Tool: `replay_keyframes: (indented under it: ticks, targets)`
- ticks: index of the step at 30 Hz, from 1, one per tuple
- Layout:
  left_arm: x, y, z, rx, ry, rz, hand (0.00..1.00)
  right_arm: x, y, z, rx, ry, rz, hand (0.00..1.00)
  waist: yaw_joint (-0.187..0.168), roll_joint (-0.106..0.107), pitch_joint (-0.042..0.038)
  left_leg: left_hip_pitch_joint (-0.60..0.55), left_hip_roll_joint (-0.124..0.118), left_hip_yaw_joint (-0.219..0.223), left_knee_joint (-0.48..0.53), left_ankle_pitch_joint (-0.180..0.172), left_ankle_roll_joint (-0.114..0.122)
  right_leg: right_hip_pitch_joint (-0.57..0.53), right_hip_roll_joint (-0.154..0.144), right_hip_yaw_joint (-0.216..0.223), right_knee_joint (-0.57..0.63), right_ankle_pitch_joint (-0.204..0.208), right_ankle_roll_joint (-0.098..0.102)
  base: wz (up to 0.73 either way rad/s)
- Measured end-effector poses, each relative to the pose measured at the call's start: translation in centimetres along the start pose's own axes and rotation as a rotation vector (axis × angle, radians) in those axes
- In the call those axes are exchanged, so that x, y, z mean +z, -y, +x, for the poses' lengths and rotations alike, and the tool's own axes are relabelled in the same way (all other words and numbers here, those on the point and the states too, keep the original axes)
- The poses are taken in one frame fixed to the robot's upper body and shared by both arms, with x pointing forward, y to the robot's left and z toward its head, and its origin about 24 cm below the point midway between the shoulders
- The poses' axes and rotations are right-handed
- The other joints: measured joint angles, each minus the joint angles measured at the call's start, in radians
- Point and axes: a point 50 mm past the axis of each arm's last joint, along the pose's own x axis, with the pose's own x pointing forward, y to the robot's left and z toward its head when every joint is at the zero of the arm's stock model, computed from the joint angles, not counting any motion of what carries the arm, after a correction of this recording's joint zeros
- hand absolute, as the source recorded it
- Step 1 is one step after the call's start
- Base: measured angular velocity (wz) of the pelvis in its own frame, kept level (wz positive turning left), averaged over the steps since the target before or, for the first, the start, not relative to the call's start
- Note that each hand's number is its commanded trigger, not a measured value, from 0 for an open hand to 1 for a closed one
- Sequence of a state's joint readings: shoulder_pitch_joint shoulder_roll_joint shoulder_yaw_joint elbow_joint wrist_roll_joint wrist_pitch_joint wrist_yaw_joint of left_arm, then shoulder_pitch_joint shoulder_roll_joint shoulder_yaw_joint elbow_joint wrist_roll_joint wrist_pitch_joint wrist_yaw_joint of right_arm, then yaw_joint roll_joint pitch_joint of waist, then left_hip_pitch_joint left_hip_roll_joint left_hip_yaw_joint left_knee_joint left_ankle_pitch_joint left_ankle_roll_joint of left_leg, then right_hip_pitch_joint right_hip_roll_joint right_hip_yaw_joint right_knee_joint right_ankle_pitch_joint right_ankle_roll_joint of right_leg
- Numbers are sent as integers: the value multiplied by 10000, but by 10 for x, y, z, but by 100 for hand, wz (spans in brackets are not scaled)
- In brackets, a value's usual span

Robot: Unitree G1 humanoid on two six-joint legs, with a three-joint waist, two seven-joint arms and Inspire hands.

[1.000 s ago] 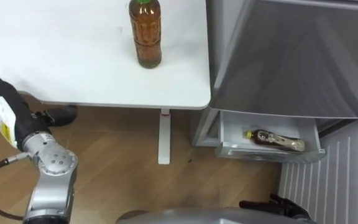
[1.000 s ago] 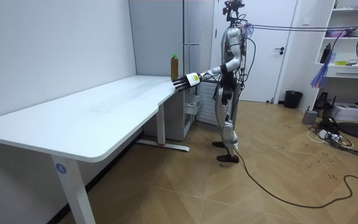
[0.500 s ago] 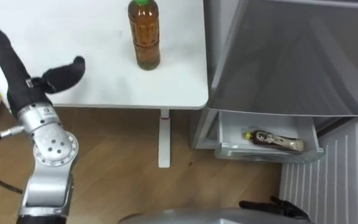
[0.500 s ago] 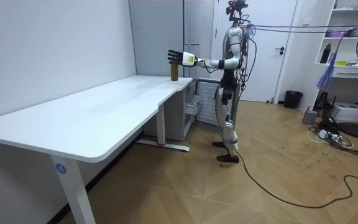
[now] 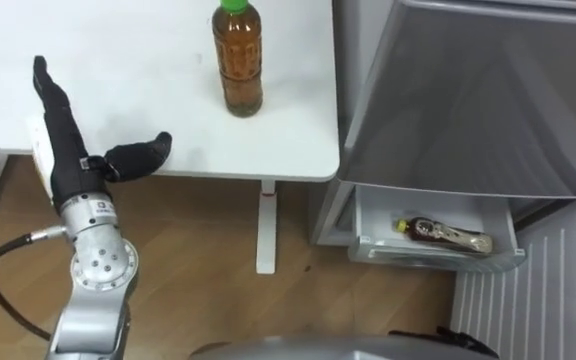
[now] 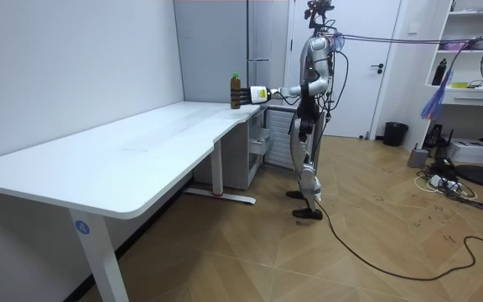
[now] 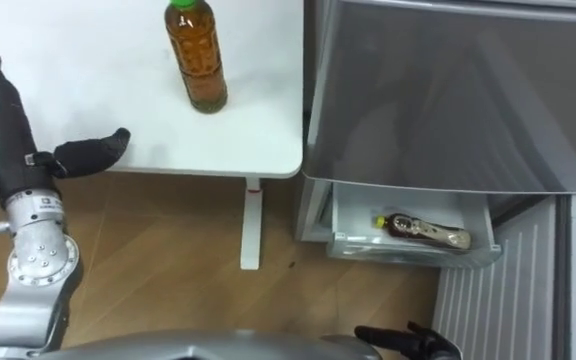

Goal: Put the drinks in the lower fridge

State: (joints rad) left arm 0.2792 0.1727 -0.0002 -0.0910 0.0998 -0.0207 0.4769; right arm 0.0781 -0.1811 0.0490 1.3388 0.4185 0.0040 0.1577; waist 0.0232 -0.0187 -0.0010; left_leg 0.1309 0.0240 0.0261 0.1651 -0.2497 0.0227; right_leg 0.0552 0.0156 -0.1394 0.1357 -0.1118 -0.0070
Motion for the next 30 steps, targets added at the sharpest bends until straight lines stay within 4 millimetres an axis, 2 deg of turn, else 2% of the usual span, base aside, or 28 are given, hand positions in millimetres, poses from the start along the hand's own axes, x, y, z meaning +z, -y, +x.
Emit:
replay_keyframes:
  ticks: [6, 15, 20, 25, 30]
  targets:
    - [11, -1, 1, -49, 355, -388, 0, 1, 2, 0, 13, -64, -32, 0, 34, 62, 1, -29, 4, -26, -12, -1, -1, -29, 8, -8, -1, 0, 0, 0]
    - [23, 2, 9, -993, 653, -735, 0, 2, 2, -1, 318, -3, 112, 0, -261, 86, 18, 15, 5, -13, -15, -1, -1, 10, 7, 6, 8, 1, -1, 0]
    - [34, 4, 10, -1653, 829, -1861, 0, 4, 2, 0, 396, 70, 141, 0, -479, 136, 50, 18, 9, -12, -18, -1, -1, -15, 20, 70, 37, 2, -4, 0]
    - [35, 8, 10, -2143, 535, -2975, 0, 8, 1, 0, 417, 245, 125, 0, -740, 182, 97, 23, 12, -3, -22, -1, -1, -19, 27, 72, 39, 2, -4, 0]
    - [38, 12, 12, -2561, 544, -3570, 0, 9, 0, 0, 551, 325, 70, 0, -794, 192, 130, 45, 13, 59, -32, -1, -1, -44, 43, 212, 42, 2, -4, -6]
